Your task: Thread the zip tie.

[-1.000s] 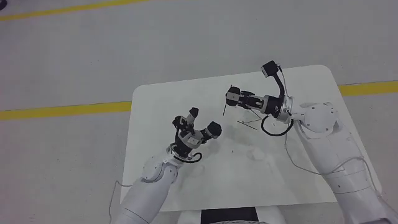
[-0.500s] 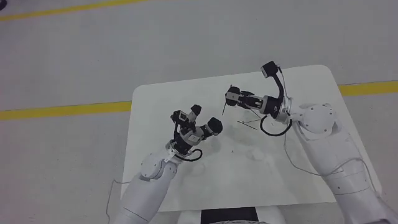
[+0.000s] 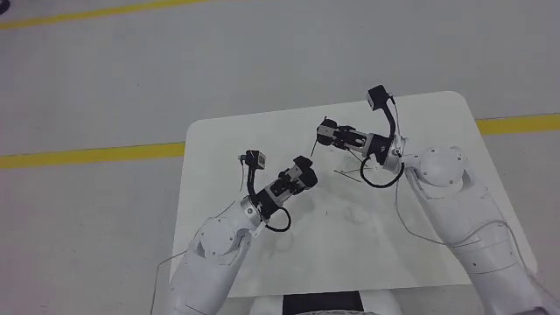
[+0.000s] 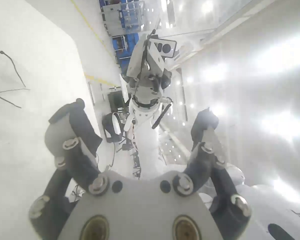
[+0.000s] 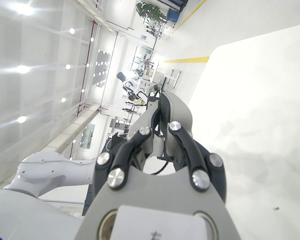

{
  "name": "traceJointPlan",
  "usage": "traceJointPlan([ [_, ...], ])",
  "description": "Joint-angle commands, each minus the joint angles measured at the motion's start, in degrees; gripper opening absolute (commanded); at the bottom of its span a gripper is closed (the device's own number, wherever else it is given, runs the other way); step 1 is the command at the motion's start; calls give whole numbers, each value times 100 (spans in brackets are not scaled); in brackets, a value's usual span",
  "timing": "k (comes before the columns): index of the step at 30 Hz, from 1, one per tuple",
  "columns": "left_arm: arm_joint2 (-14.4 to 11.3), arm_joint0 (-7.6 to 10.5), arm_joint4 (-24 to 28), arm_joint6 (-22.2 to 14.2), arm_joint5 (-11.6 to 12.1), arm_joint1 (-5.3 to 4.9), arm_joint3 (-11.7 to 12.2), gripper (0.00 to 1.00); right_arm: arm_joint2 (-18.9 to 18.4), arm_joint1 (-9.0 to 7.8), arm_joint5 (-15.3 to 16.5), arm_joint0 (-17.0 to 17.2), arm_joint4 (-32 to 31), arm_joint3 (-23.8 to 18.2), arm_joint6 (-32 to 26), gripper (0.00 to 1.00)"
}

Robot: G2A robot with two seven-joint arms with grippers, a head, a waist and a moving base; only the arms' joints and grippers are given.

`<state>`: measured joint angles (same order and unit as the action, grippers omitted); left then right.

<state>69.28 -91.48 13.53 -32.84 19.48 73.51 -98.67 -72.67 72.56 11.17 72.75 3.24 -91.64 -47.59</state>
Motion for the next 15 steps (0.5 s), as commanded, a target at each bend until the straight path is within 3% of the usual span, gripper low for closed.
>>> traceJointPlan([
  [1,2,0,15,-5,0,-1,2,100,-1,0,3,1,-1,0,-1,0],
  [7,-10,0,24,6,-16,0,2,100,22,0,-3,36,-20,-33,84,0],
  [9,-126,36,372,59,0,21,-22,100,75,-3,-10,87,-39,-81,141,0],
  [15,-261,166,-19,686,0,54,-29,100,265,9,-80,163,-75,-81,432,0],
])
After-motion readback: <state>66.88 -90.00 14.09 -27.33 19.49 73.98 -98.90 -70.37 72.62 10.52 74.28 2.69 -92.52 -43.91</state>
